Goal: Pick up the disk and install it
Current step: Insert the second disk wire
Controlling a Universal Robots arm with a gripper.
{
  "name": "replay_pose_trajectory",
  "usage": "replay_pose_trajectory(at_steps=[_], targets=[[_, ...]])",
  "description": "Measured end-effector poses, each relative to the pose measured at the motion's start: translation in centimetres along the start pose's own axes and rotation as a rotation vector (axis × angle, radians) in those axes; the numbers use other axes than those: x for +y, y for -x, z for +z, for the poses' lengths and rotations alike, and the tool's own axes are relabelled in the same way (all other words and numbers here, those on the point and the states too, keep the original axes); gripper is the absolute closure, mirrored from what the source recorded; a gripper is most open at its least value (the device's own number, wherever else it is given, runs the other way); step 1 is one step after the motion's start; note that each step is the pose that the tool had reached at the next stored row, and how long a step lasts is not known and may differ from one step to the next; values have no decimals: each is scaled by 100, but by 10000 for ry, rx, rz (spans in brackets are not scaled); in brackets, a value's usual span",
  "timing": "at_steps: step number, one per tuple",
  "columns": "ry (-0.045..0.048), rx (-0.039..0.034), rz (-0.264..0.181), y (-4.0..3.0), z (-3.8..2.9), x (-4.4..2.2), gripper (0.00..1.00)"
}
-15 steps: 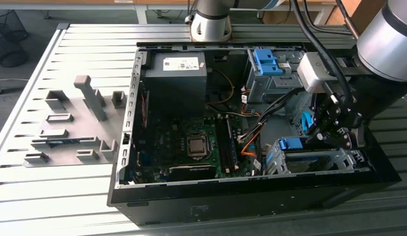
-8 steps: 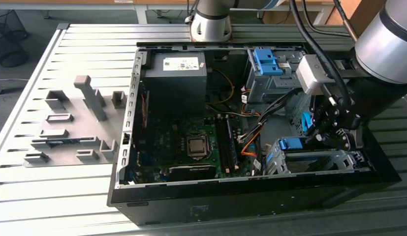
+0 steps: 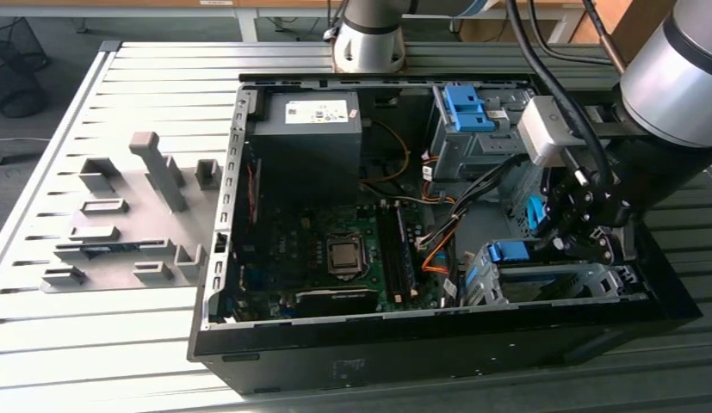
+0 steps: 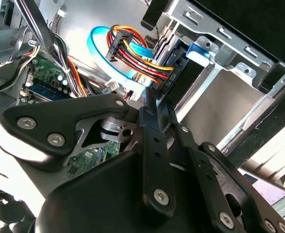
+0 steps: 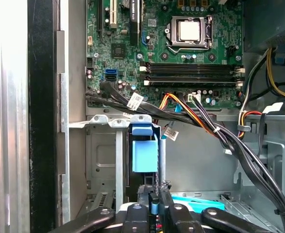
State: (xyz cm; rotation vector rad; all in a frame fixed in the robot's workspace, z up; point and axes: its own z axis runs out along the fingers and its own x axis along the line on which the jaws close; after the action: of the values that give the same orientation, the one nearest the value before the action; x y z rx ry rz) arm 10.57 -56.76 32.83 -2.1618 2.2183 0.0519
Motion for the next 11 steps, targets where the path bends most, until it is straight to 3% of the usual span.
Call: replay_pose_trajectory(at_steps=[1, 4, 11], targets=[[0, -1, 0, 0, -1, 0, 76], [0, -15, 0, 2, -36, 0, 76], [0, -21, 0, 11, -200, -1, 78]])
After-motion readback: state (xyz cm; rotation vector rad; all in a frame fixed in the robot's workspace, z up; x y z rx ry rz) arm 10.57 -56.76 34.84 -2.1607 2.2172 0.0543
